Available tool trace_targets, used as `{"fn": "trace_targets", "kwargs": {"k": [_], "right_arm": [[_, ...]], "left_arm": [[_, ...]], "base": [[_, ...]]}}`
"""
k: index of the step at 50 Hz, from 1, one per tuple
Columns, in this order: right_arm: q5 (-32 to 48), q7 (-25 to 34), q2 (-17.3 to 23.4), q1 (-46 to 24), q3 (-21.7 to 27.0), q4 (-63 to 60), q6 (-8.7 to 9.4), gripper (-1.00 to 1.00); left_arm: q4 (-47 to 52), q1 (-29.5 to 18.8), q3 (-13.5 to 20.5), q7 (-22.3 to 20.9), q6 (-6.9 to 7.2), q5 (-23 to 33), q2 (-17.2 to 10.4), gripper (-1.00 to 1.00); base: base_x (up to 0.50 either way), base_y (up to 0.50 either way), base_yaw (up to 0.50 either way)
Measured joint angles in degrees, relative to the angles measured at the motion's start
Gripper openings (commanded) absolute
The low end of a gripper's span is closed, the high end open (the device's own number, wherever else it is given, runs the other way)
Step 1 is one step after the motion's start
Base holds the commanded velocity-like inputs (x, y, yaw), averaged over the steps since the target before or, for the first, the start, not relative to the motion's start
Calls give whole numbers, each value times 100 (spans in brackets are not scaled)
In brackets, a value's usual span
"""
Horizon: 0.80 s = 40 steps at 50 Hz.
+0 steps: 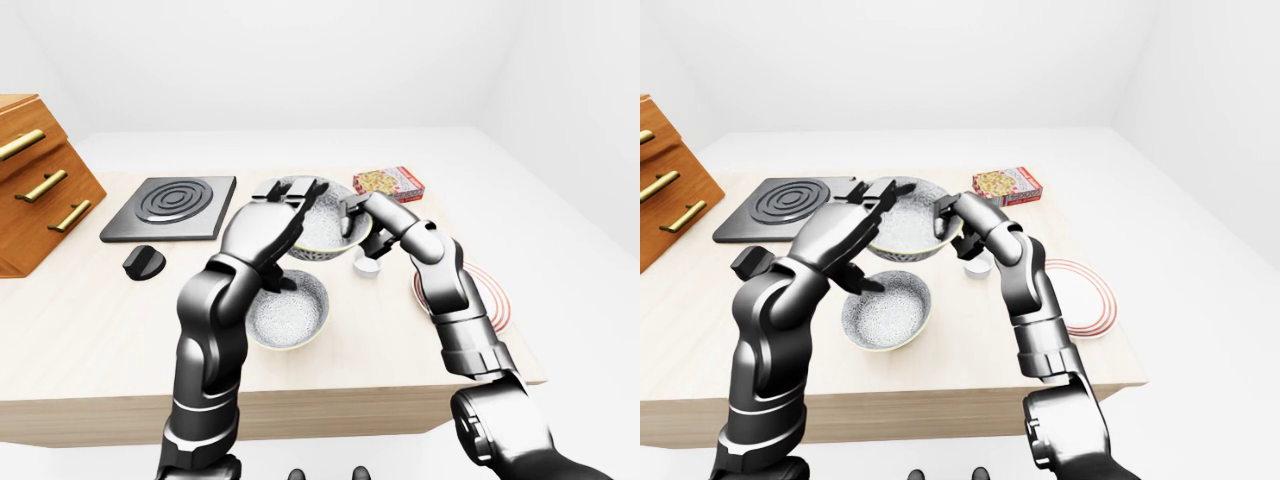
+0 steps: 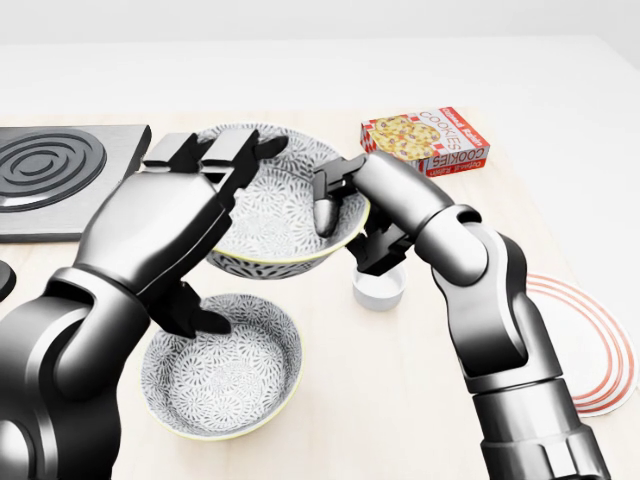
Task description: Pick the akita bowl from table center and place it on the plate.
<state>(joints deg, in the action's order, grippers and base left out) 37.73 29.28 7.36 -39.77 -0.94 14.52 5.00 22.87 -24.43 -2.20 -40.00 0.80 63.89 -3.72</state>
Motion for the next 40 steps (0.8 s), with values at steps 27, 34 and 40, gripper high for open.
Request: {"fn": "trace_targets", "kwargs": {"k": [27,34,40], "right_arm": [[684,96,287,174,179,-199,0,-100],[699,176,428,343,292,-464,0,-100],[685,232,546,505,401,-720,0,-100]], "left_arm": [[-223,-1399,861,969,420,-4294,-694,100],[-458,-1407,913,1317,420,-4832,-968,100],[-417,-1245,935,1497,420,-5000,-1064,100]], "base": [[0,0,0],[0,0,0],[0,0,0]]}}
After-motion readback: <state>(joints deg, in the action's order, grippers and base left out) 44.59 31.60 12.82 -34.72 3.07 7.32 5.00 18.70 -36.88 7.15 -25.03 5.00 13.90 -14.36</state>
